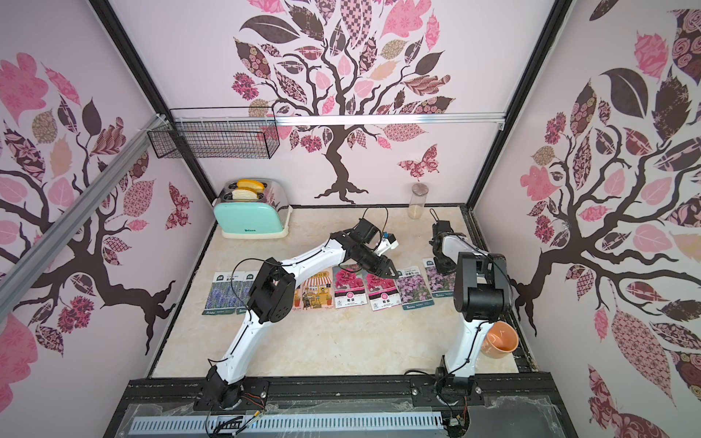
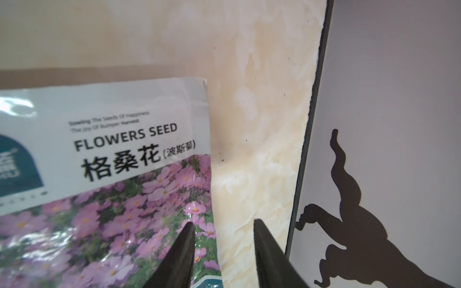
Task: Arrange the seed packets in a row
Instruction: Place the seed packet at the center of the board, then adjust the seed packet at the center of the board.
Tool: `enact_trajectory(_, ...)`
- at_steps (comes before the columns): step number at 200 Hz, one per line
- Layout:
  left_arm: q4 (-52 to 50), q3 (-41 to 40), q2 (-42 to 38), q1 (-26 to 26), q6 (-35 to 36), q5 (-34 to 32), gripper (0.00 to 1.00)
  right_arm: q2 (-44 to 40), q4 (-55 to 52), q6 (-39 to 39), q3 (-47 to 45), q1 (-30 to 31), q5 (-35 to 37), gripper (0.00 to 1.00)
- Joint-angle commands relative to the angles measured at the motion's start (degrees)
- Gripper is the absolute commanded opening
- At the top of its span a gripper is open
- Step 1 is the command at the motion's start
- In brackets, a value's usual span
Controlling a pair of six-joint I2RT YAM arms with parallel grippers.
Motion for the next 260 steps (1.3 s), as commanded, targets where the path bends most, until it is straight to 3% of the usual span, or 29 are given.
enact_trajectory(1, 0.69, 0.59, -0.80, -0.61, -0.01, -0.26, 0.49, -4.66, -1.09, 2.27, 0.67, 1.27, -1.51, 0.43)
enact_trajectory(19, 0.64, 0.36, -0.97, -0.77, -0.12, -0.76, 0.49, -7.00, -3.30, 5.70, 1.61, 2.04, -4.16, 0.43)
enact_trajectory(45, 1.07, 0.14, -0.23, -1.04, -0.84, -1.73, 0.48, -10.63, -5.25, 13.77, 1.63, 2.73, -17.97, 0.43)
enact_trajectory(85, 1.27, 1.93, 1.74, -2.29, -1.68, -2.34, 0.47, -11.01, -3.75, 18.11, -2.36, 4.18, -19.62, 0.38)
enact_trajectory(123, 1.15, 5.82, 4.55, -3.70, -3.17, -3.39, 0.45, -12.18, -1.33, 21.60, -6.58, 5.64, -31.07, 0.35)
enact_trajectory(175, 0.60, 7.96, 6.93, -3.82, -3.80, -4.17, 0.44, -13.83, 0.13, 23.28, -11.79, 8.39, -37.67, 0.35)
enact_trajectory(260, -3.35, 13.53, 12.39, -3.98, -3.26, -6.47, 0.44, -9.12, 2.43, 24.50, -12.76, 8.93, -37.81, 0.35)
